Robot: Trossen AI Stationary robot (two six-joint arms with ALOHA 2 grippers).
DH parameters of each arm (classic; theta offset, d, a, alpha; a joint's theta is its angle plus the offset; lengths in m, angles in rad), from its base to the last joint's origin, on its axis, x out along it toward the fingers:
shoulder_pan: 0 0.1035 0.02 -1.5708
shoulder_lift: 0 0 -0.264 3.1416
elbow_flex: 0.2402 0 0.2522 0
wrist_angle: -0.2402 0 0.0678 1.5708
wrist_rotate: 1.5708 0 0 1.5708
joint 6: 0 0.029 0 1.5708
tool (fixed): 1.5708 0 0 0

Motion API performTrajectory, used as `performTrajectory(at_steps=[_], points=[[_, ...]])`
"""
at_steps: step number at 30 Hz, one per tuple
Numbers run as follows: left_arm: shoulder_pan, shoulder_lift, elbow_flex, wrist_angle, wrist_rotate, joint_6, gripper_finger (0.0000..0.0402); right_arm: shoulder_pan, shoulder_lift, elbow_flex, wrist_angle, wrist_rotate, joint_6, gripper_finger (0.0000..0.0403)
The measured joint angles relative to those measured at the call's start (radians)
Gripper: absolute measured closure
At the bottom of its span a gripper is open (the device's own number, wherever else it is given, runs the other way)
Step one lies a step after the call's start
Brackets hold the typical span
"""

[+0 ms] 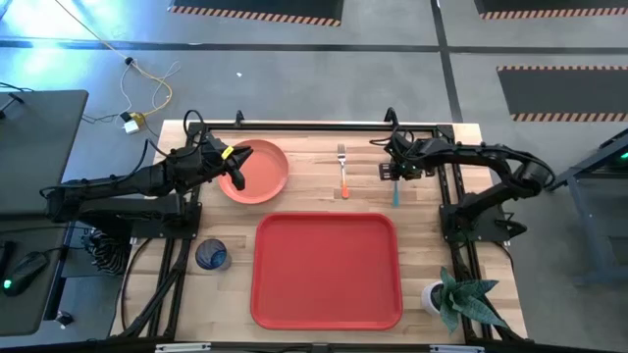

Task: Pick and place plate/cup/fork/spoon on tray
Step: Put the blue spoon on the red tray

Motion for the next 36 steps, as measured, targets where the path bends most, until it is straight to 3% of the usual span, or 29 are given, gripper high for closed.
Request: performTrajectory(at_steps=[8, 20, 36], points=[[0.000, 0.000, 0.000, 0.000, 0.000, -0.001, 0.0355, 0.003, 0.089, 0.005, 0.001, -0.009, 0.015, 0.0249], [0.000, 0.000, 0.000, 0.000, 0.000, -0.001, 0.0355, 0.002, 0.092, 0.031, -0.007, -0.011, 0.061, 0.0394], [0.000, 0.000, 0.000, -0.001, 0.000, 0.000, 0.0355, 0.061, 0.054, 0.047, -0.022, -0.029, 0.167, 0.0400]])
